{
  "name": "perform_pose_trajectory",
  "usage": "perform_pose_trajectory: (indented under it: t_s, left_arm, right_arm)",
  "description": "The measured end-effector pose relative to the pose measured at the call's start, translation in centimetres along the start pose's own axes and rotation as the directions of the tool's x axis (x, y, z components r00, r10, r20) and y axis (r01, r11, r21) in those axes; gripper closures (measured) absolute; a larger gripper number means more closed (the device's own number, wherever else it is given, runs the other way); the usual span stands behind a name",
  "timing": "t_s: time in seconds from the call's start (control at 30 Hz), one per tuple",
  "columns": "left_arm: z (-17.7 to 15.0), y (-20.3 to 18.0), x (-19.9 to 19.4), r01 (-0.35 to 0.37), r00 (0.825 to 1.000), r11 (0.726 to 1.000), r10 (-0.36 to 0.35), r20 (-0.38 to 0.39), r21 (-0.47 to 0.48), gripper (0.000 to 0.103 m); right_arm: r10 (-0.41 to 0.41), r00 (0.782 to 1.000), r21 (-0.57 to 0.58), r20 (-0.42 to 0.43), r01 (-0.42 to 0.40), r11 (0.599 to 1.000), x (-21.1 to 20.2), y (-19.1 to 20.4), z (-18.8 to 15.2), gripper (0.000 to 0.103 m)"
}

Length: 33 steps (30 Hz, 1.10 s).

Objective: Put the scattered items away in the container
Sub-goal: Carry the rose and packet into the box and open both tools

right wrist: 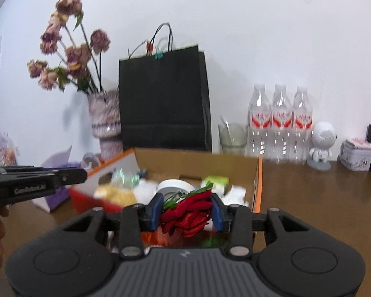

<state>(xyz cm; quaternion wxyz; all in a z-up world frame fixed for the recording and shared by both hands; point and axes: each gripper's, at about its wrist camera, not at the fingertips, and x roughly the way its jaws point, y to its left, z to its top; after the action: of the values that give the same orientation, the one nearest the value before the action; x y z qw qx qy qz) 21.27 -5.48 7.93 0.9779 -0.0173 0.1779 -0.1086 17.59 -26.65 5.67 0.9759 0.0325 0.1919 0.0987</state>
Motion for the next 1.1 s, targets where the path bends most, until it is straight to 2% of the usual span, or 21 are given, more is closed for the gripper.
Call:
perform_pose_trajectory:
  t_s: [0.33,0.43,0.53,0.73,0.77,0.8,0.83,0.87,0.9,1.0,1.1]
  left_arm:
    - [2.0,0.5,6.7,-0.058,0.998,0.996,0.058,-0.006,-0.062,0.091]
    - [2.2,0.9,9.0,-0.076,0.997,0.994,0.074,-0.032,-0.079,0.091]
    - [1.5,0.9,10.5,-0.092,0.994,0.994,0.088,-0.070,-0.055,0.091]
    - [0.6,0.9,11.1,-0.114,0.988,0.993,0.110,-0.110,-0.027,0.089]
    - [0.6,0.9,11.0,-0.127,0.986,0.992,0.123,-0.113,-0.023,0.084]
    - [0.7,0.9,10.8,-0.143,0.984,0.990,0.139,-0.113,-0.022,0.076]
    - [0.8,1.0,10.5,-0.161,0.981,0.987,0.157,-0.110,-0.024,0.044]
    - [1.0,1.1,10.3,-0.178,0.979,0.984,0.175,-0.103,-0.026,0.010]
    - [1.1,1.1,10.0,-0.193,0.978,0.981,0.191,-0.089,-0.024,0.000]
    - [1.5,0.9,9.1,-0.237,0.969,0.971,0.238,-0.061,0.012,0.000]
    - [1.7,1.0,8.7,-0.251,0.965,0.968,0.251,-0.068,0.015,0.000]
  right_arm:
    - [-0.034,0.999,0.093,0.022,0.032,0.995,6.4,-1.1,3.1,0.064]
    - [-0.031,1.000,0.114,0.005,0.030,0.993,8.7,-1.0,3.6,0.064]
    - [-0.031,0.999,0.082,-0.028,0.033,0.996,10.4,-0.5,3.3,0.064]
    - [-0.040,0.995,0.059,-0.093,0.046,0.997,11.9,-0.3,2.2,0.062]
    - [-0.041,0.994,0.053,-0.100,0.047,0.998,11.9,-0.2,2.1,0.057]
    - [-0.041,0.993,0.048,-0.110,0.046,0.998,11.9,-0.1,2.1,0.038]
    - [-0.040,0.991,0.047,-0.125,0.046,0.998,12.0,-0.1,2.1,0.025]
    - [-0.036,0.990,0.047,-0.136,0.043,0.998,11.9,-0.1,2.1,0.002]
    - [-0.040,0.989,0.042,-0.142,0.046,0.998,11.8,0.0,2.2,0.000]
    - [-0.053,0.988,0.035,-0.142,0.058,0.998,11.3,0.0,2.5,0.000]
    - [-0.066,0.988,0.041,-0.140,0.073,0.996,11.0,-0.1,2.7,0.000]
